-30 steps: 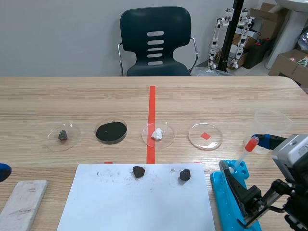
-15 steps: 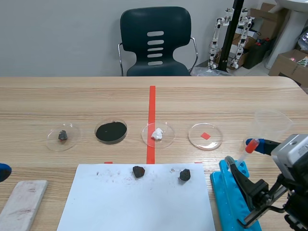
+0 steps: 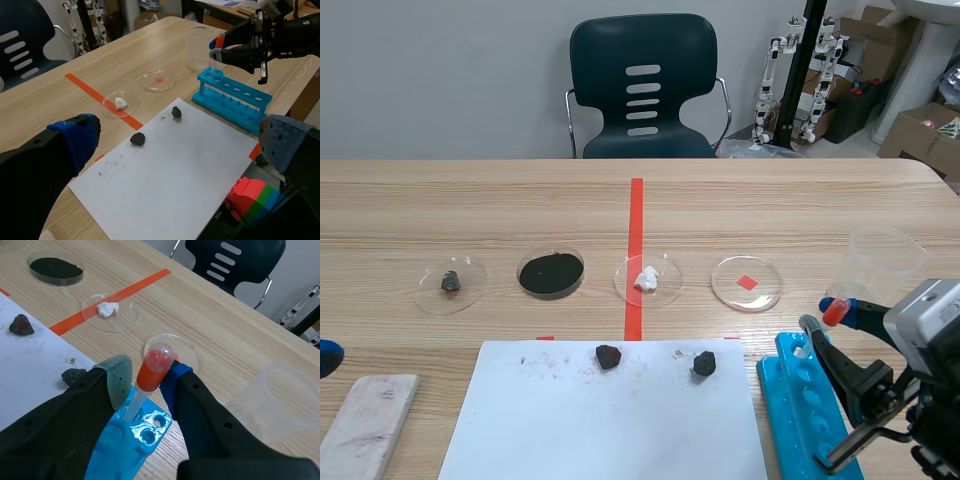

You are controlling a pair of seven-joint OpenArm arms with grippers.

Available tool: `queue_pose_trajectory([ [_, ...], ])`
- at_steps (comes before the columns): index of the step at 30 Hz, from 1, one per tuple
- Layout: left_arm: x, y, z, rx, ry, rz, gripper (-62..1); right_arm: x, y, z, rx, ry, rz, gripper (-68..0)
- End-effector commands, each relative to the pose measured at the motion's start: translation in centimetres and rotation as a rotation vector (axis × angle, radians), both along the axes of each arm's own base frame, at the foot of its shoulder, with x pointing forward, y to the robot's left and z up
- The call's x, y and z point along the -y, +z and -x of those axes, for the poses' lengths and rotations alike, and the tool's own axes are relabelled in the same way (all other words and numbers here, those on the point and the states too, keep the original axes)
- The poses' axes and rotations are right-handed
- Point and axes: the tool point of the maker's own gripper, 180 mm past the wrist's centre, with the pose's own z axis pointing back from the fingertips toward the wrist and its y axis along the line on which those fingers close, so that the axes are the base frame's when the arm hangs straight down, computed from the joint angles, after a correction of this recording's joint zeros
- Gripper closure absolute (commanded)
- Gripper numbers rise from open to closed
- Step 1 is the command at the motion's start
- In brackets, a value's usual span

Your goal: Pick up the dropper by the top with the right hand

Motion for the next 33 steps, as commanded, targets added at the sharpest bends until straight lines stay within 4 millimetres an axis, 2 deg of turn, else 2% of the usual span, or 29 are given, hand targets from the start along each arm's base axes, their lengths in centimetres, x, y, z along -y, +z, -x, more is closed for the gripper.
queue_pose_trajectory([
  [1, 0.3, 0.9, -0.2, 0.022, -0.003, 0.036, -62.3, -0.2, 0.7, 0.0, 0.019, 0.003, -0.019, -14.8],
  [12, 0.3, 0.9, -0.2, 0.022, -0.003, 0.036, -62.3, -0.3, 0.5, 0.7, 0.014, 0.009, -0.029, -14.8],
  [33, 0.3, 0.9, -0.2, 0.022, -0.003, 0.036, -62.3, -0.5, 1.6, -0.1, 0.065, 0.021, -0.04, -15.9],
])
